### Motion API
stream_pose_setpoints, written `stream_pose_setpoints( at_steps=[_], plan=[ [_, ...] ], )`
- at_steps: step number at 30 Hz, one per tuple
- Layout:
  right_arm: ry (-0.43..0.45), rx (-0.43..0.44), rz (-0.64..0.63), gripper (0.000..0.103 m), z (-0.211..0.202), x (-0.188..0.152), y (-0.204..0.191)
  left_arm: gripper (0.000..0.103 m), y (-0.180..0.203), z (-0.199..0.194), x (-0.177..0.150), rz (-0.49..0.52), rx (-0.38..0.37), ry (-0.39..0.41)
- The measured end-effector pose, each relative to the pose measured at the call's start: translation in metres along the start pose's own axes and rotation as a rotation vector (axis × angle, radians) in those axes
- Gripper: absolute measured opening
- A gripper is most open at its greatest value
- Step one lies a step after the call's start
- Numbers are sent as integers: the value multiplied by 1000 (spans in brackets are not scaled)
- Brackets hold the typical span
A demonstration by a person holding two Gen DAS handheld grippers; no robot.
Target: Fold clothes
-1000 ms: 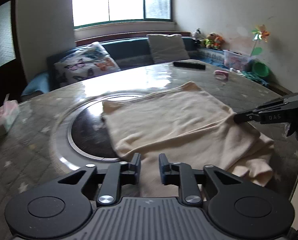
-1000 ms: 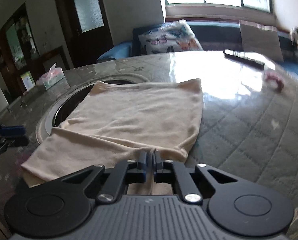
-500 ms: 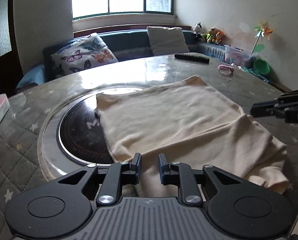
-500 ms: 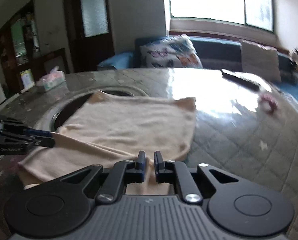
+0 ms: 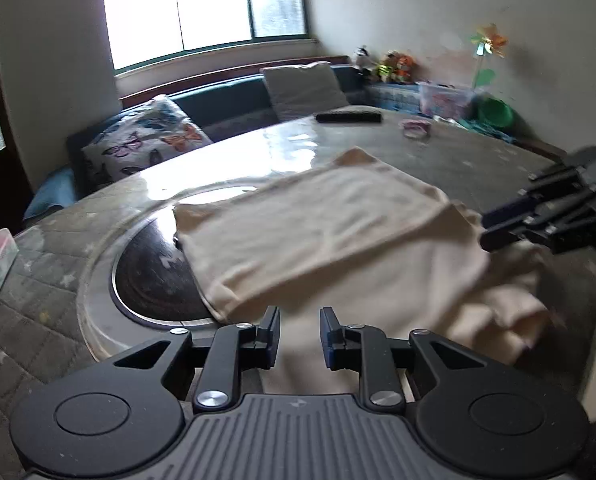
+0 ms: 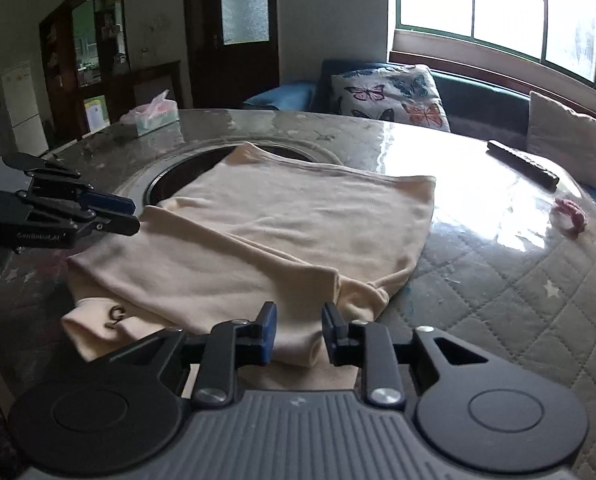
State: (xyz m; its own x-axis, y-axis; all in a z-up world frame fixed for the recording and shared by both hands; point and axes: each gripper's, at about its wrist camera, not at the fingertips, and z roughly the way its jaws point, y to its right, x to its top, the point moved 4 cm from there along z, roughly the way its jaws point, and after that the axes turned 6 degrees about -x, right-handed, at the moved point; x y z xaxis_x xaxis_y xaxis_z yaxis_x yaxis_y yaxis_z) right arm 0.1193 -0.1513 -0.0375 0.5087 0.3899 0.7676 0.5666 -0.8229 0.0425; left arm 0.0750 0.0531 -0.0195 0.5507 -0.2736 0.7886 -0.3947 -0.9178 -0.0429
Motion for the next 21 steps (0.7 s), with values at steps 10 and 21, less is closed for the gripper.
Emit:
stream_pose_setpoints(
  at_steps=[10, 21],
  plan=[
    [6, -39, -5, 27, -15, -11, 5, 32, 9, -15, -18, 65, 33, -26],
    [-1, -35, 22, 27, 1, -12, 2, 45, 50, -31, -38, 277, -57, -62]
  ],
)
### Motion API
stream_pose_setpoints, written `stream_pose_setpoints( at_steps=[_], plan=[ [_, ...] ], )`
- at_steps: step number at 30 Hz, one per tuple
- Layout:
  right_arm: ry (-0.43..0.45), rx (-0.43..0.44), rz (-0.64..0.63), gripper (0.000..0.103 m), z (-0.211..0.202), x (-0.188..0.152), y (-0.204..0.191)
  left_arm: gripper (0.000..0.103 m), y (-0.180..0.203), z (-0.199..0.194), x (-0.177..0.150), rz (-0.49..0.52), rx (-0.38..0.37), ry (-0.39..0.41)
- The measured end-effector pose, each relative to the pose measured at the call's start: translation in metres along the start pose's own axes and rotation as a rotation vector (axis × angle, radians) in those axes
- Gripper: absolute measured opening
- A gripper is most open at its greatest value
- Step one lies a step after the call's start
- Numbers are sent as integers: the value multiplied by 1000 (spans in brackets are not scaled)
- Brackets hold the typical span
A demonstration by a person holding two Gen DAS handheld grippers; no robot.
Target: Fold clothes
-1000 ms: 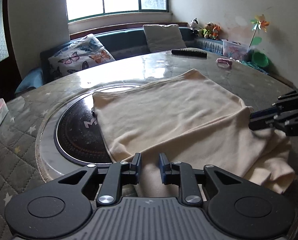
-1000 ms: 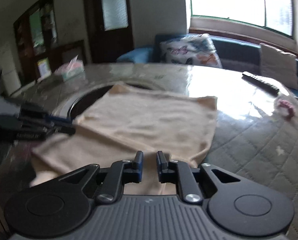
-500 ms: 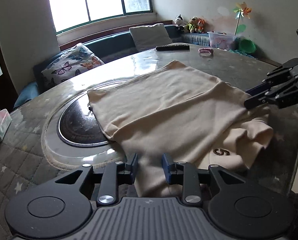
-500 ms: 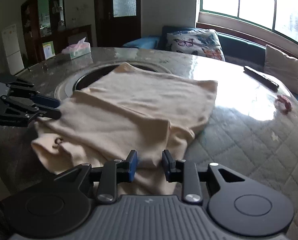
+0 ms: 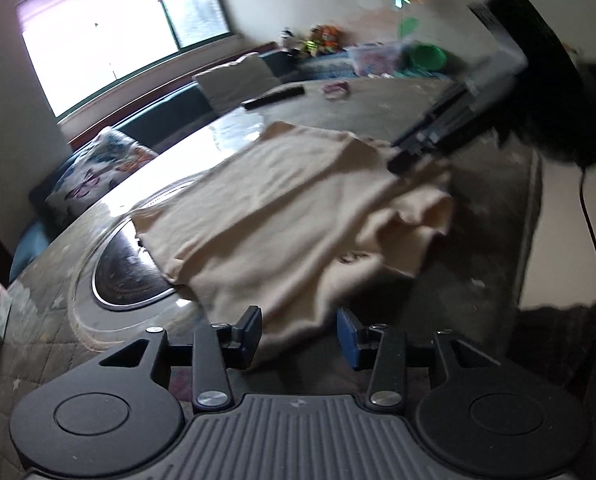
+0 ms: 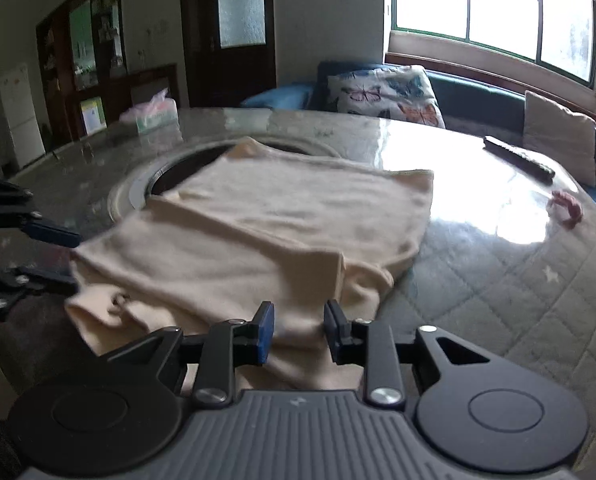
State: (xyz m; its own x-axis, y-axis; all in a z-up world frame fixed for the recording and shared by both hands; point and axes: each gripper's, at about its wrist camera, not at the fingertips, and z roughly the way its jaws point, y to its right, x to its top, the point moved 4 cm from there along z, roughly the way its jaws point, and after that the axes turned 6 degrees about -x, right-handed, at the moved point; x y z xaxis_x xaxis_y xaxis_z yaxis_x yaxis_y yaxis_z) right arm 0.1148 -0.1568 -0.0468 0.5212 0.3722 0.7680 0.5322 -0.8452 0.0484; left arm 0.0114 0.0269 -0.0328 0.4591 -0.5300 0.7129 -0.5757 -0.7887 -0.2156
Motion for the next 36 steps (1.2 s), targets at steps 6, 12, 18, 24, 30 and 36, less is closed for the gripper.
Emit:
stream_pose_setpoints(
  at_steps=[6, 12, 18, 24, 30, 36],
  plan=[
    [15, -6, -17, 28, -15, 4, 1, 45, 13, 9, 5, 33, -19, 29],
    [34, 33, -90, 42, -29, 7, -7, 30, 20, 19, 13, 50, -44, 60],
    [29, 81, -214, 59, -41, 0, -21, 10, 0, 15, 29, -41, -44, 105],
    [56, 132, -304, 73, -47, -4, -35, 9, -35, 18, 54, -174, -29, 147],
    [97, 80, -389, 70, -26, -5, -46, 9, -46, 23, 60, -211, -40, 141],
    [50, 87, -340, 26, -3, 0, -37, 14, -37, 19, 45, -193, -54, 105]
  ],
)
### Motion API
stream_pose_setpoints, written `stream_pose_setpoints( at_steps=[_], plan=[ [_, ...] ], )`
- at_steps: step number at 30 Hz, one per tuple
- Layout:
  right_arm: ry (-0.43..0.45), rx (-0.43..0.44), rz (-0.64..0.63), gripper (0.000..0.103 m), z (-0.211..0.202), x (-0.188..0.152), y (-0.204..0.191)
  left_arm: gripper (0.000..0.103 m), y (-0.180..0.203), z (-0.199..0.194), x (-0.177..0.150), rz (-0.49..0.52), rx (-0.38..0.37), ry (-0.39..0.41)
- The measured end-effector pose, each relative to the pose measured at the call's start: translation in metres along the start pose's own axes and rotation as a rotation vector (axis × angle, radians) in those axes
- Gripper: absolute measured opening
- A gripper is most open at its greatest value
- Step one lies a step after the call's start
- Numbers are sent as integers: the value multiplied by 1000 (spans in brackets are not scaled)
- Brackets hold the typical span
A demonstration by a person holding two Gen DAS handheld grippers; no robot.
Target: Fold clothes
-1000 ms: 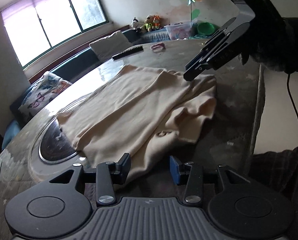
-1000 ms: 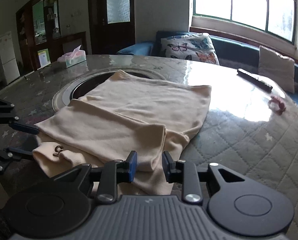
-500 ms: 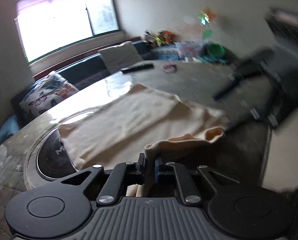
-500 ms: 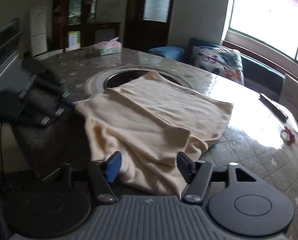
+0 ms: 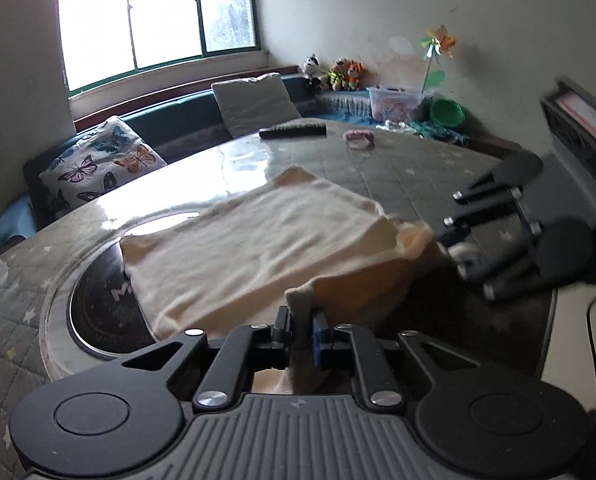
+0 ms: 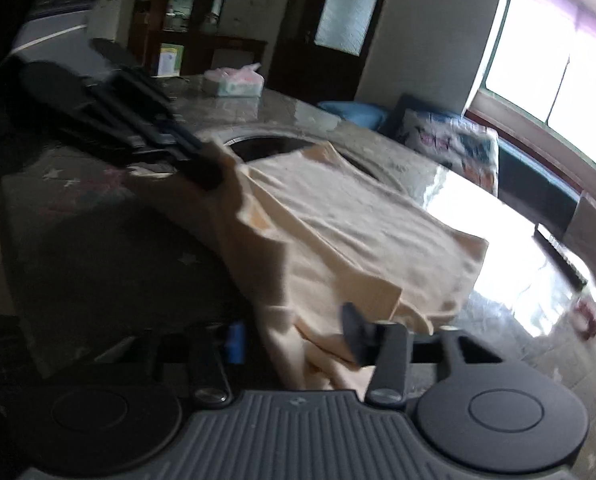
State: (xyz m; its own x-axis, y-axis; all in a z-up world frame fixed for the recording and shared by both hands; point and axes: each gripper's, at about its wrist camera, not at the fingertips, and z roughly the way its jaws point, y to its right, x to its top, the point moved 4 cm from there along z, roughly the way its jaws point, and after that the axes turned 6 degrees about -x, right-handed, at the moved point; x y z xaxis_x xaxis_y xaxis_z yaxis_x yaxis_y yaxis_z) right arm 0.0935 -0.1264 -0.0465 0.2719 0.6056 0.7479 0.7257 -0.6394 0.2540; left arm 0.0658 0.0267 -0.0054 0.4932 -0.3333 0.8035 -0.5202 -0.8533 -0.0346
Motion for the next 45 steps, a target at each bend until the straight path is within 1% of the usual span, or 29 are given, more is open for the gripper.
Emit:
stream_pose_setpoints(
  at_steps=[1, 3, 4, 5, 10, 14, 15, 16, 17, 20, 21, 27, 31, 36, 38, 40, 45],
  plan=[
    [-1, 13, 19, 24, 0, 1, 2, 15, 3, -2, -3, 10, 1, -3],
    [1, 27, 47, 17, -3, 3, 5, 24, 8, -5, -11, 36, -7, -9],
    [3, 26, 53, 16, -4, 3, 6, 38, 11, -6, -14, 49, 1, -15],
    [8, 29, 67, 14, -6, 5, 6, 48, 14, -8, -18, 67, 20, -21],
    [24, 37, 140, 10, -14, 12, 13, 49, 20, -6, -34, 117, 50, -46],
    [40, 31, 165, 9, -18, 18, 15, 49, 22, -2, -43, 169, 115, -53],
    [43, 27, 167, 7, -20, 19, 15, 49, 22, -1, -44, 183, 126, -53],
    [45, 26, 172, 6, -20, 20, 16, 47, 22, 1, -45, 190, 131, -56],
    [51, 23, 177, 6, -22, 21, 16, 33, 21, 1, -45, 195, 135, -52],
    [68, 13, 188, 5, -27, 22, 15, 10, 19, -1, -46, 218, 145, -55],
    [72, 12, 192, 5, -28, 22, 14, 7, 19, -3, -45, 220, 143, -48],
    [106, 14, 190, 5, -46, 22, 8, 6, 24, -39, -37, 216, 135, 9],
    [125, 37, 180, 4, -76, 21, -1, 6, 38, -72, -37, 199, 98, 22],
    [131, 72, 170, 4, -118, 18, -19, 6, 60, -110, -34, 216, 97, 43],
    [123, 81, 173, 4, -130, 17, -26, 6, 62, -113, -30, 224, 104, 51],
    [118, 80, 174, 4, -132, 18, -27, 6, 58, -107, -25, 221, 115, 59],
    [113, 54, 204, 4, -117, 28, -11, 6, 33, -80, 1, 175, 123, 78]
  ],
)
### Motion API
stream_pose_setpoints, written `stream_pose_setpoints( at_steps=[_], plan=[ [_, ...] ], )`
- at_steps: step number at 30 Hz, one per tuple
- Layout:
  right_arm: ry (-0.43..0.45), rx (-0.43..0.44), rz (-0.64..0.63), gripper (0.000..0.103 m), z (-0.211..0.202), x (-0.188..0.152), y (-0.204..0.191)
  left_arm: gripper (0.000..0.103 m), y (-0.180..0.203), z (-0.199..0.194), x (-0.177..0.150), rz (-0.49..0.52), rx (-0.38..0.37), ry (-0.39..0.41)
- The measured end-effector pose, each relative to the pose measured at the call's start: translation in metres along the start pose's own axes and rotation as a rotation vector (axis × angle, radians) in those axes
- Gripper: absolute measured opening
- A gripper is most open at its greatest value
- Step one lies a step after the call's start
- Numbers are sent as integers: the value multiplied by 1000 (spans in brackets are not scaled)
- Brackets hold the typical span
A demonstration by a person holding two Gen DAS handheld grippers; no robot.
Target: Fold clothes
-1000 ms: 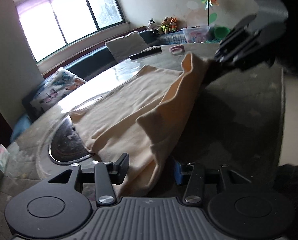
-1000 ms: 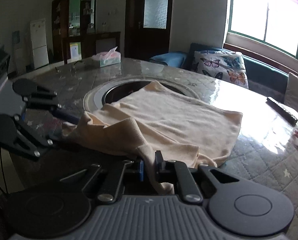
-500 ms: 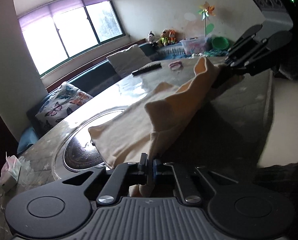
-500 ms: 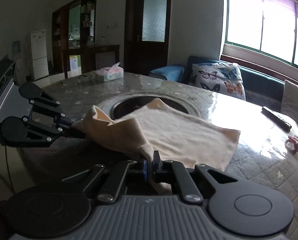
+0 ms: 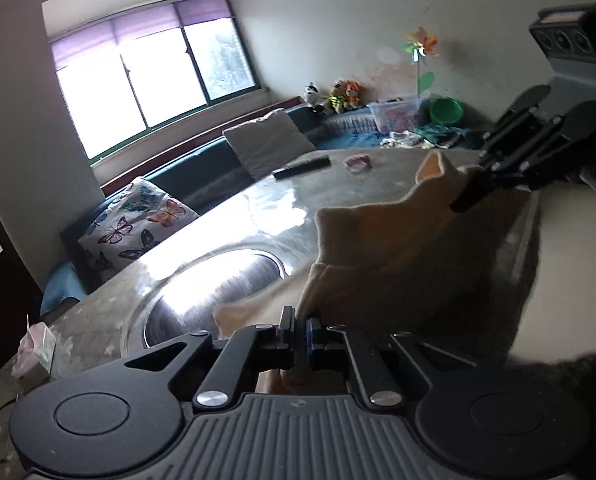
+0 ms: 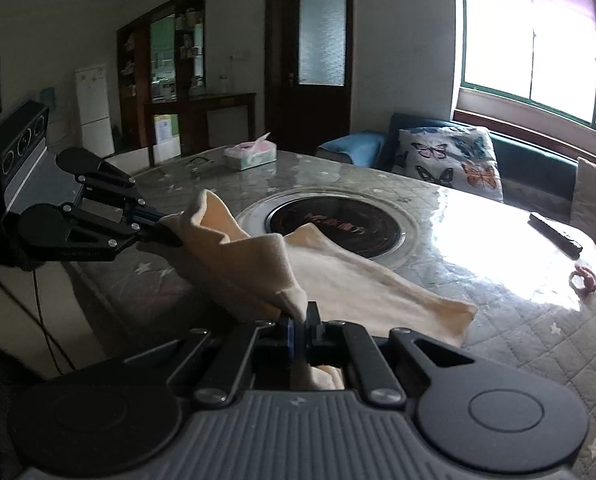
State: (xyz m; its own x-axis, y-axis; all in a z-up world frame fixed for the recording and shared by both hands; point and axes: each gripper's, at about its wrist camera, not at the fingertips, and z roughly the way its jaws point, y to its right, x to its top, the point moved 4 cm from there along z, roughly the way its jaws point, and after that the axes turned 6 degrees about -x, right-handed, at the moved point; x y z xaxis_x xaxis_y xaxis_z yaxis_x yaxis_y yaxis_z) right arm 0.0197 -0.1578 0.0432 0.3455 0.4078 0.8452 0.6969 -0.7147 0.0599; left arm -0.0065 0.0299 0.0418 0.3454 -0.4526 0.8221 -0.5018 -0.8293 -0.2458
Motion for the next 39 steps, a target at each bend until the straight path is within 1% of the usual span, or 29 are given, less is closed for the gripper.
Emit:
stream_pose_setpoints(
  at_steps=[2, 4, 6, 8, 12, 15, 16, 19, 20, 21, 25, 26, 27, 28, 30, 32, 33, 34, 36, 39],
  plan=[
    [1, -7, 13, 4, 9, 7, 11, 6, -17, 15, 7, -41, -14, -3],
    [-11, -10, 30, 4, 21, 14, 23, 6, -34, 38, 14, -66, -16, -19],
    [-33, -21, 60, 4, 42, 21, 41, 6, -49, 63, 18, -92, -30, -50],
    [-64, -25, 101, 4, 66, 25, 58, 6, -59, 86, 17, -117, -26, -80],
    [-114, -60, 148, 4, 111, 18, 81, 6, -77, 136, 10, -176, -27, -159],
    [-136, -92, 189, 5, 135, 10, 91, 6, -84, 157, 0, -202, -18, -197],
    [-139, -105, 208, 6, 143, 5, 95, 8, -86, 162, -3, -198, -11, -205],
    [-152, -125, 265, 10, 160, -6, 102, 13, -88, 170, -8, -218, -2, -222],
    [-154, -129, 286, 17, 163, -10, 106, 14, -90, 170, -8, -229, -2, -219],
    [-155, -133, 298, 19, 164, -12, 108, 15, -92, 170, -8, -235, 0, -213],
    [-117, -173, 358, 23, 159, -12, 123, 18, -98, 173, -5, -252, 22, -207],
    [-104, -190, 368, 28, 156, -11, 126, 22, -100, 176, -2, -258, 24, -208],
    [-95, -207, 373, 29, 153, -9, 128, 25, -101, 176, -2, -263, 31, -206],
    [-90, -214, 372, 29, 151, -7, 128, 29, -102, 176, -1, -266, 42, -205],
    [-59, -209, 350, 28, 143, -1, 122, 30, -106, 175, 1, -276, 57, -199],
    [-54, -177, 323, 28, 140, 5, 113, 30, -108, 172, 5, -288, 56, -185],
    [-59, -164, 312, 23, 140, 7, 108, 30, -108, 170, 8, -287, 58, -174],
    [-66, -150, 296, 20, 143, 10, 102, 30, -107, 168, 11, -284, 55, -164],
    [-87, -128, 265, 18, 153, 12, 92, 30, -101, 161, 17, -271, 34, -138],
    [-126, -132, 261, 15, 170, 14, 90, 30, -89, 157, 23, -243, -23, -126]
  ],
)
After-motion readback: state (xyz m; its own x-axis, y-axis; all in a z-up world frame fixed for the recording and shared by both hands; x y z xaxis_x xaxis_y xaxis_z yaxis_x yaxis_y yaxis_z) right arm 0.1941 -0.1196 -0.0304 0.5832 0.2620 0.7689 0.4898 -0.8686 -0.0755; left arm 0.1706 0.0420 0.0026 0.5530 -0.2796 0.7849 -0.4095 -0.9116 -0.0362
